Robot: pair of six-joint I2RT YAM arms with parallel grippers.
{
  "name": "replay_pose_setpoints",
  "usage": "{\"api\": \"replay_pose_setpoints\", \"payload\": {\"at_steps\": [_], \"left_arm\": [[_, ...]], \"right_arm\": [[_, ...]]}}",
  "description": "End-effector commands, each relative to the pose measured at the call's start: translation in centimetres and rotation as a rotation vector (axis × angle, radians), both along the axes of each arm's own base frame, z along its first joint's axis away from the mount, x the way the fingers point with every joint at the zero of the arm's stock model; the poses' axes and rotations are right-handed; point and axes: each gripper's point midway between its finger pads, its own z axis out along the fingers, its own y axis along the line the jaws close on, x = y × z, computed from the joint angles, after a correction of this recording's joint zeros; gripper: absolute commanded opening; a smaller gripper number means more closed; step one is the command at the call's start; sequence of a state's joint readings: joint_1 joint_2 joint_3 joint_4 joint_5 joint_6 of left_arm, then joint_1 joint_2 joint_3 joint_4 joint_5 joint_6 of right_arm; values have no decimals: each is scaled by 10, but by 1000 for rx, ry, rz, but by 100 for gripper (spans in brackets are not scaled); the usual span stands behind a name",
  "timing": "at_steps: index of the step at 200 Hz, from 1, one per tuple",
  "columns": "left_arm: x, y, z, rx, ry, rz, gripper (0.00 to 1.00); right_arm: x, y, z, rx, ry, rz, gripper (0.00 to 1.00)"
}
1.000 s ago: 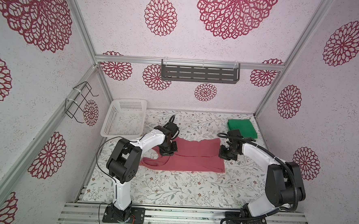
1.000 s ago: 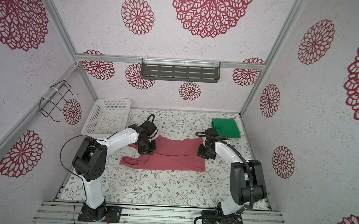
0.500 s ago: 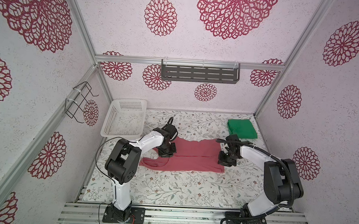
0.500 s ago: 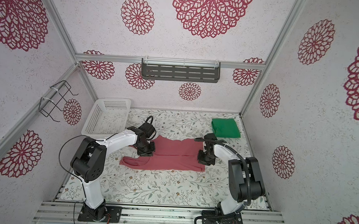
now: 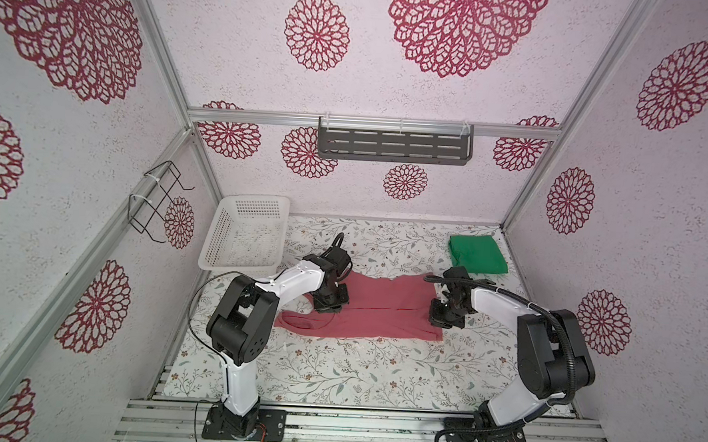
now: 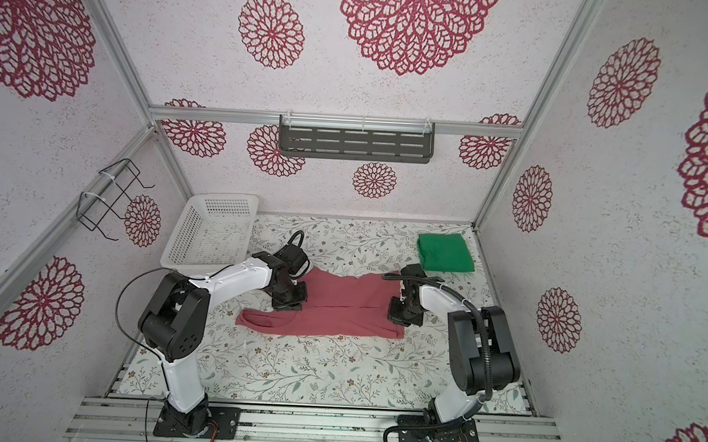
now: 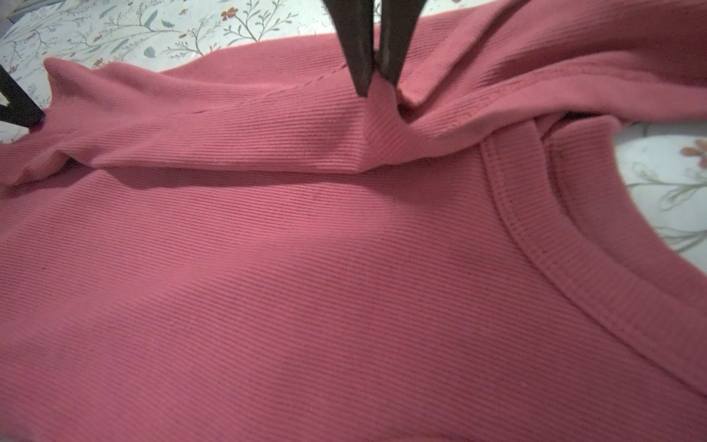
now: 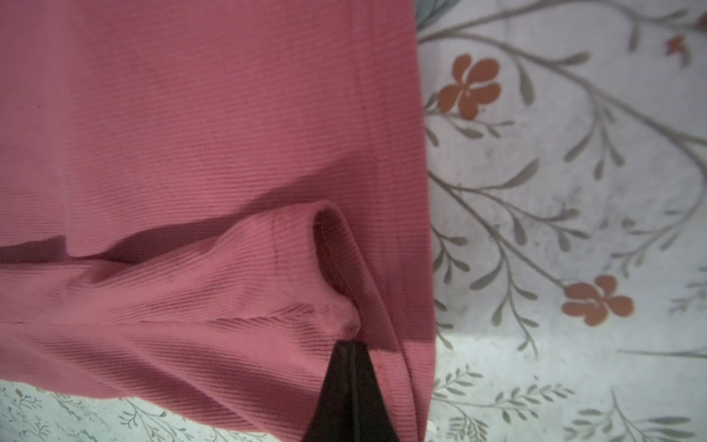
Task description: Fold and stack the tank tops
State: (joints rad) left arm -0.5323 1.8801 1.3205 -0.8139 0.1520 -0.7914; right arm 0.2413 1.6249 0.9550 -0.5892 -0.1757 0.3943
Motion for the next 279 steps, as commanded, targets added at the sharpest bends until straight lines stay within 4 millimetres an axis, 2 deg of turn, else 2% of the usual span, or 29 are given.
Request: {"api": "replay_pose_setpoints", "payload": {"at_steps": [1,35,91,135,180,199,225,279], "left_arm": [[-7,0,14,-7,-26,-2,5],[-23,3,15,12,-24,-10,5],[-62,9,16,41,-19,3,4],[-107,14,10,74,6,13,3],[-153,20,-8,113,45,28,3],[-164,18,-15,114,59,32,3],[-167,13,-15,123,56,21,3],[-150,18,13,184,39,-56,2]], "right_arm": [[-6,-6,24,-20,-46,-8,0],[-28,-8,38,-4,-54,-27,0],[-81,-8,45,22,-8,-52,0],[-122,1,43,37,40,-56,0],[-163,1,25,51,110,-81,0],[-169,0,20,57,120,-96,0],[-167,2,21,65,109,-103,0],[-143,-1,46,-8,57,-49,0]]}}
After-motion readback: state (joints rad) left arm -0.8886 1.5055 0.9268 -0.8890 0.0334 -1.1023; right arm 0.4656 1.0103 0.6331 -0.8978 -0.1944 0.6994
